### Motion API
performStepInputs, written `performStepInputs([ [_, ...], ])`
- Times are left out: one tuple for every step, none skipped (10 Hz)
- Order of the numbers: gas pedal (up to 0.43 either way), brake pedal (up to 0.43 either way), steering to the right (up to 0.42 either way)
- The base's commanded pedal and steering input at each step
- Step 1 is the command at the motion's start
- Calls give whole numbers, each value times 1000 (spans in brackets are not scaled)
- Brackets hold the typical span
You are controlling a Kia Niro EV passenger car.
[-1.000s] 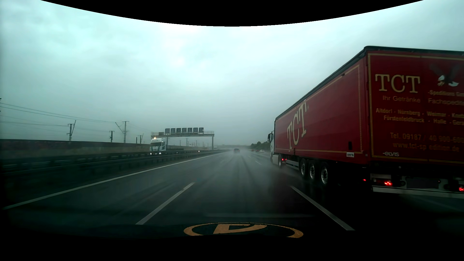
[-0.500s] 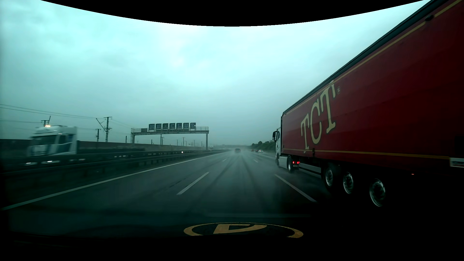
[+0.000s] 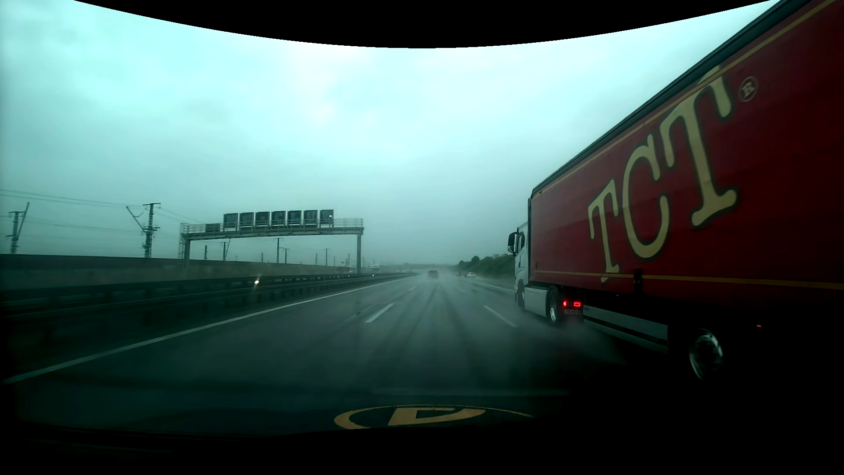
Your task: Follow the waypoints while adhering to traffic rules and regulations
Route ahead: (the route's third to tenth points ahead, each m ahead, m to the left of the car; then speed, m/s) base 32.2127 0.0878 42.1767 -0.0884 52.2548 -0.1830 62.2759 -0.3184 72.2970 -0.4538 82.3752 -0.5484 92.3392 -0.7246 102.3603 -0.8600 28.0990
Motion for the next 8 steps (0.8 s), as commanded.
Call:
performStepInputs([
  [169, 0, -2],
  [169, 0, -3],
  [169, 0, -3],
  [169, 0, -3],
  [169, 0, -2],
  [169, 0, -2],
  [169, 0, -1],
  [169, 0, -1],
])
